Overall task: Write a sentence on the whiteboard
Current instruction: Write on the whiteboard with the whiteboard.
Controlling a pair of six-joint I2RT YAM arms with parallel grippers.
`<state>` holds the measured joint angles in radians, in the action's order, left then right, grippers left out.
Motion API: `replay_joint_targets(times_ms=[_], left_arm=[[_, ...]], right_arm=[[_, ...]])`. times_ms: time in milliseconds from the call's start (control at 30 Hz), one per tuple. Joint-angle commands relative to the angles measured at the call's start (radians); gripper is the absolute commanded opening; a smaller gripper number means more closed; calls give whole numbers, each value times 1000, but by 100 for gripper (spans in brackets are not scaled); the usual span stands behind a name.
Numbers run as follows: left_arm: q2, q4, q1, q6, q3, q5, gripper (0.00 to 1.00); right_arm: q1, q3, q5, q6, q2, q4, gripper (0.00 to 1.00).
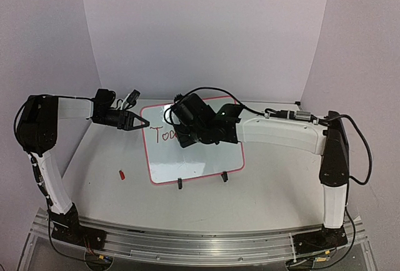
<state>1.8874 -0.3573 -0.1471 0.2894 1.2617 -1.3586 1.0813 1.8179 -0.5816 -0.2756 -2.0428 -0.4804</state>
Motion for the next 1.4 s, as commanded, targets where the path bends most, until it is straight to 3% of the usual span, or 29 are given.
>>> replay_joint_targets(times_ms=[0,500,1367], left_arm=[[20,5,-29,93,1,57,0],[18,1,-29,91,1,62,0],[21,-2,-28,91,2,65,0]], right_arm=[[-8,37,-18,-11,-29,20,0],[-7,17,54,-22,-29,10,0],[-8,-21,17,-35,4,-79,0]])
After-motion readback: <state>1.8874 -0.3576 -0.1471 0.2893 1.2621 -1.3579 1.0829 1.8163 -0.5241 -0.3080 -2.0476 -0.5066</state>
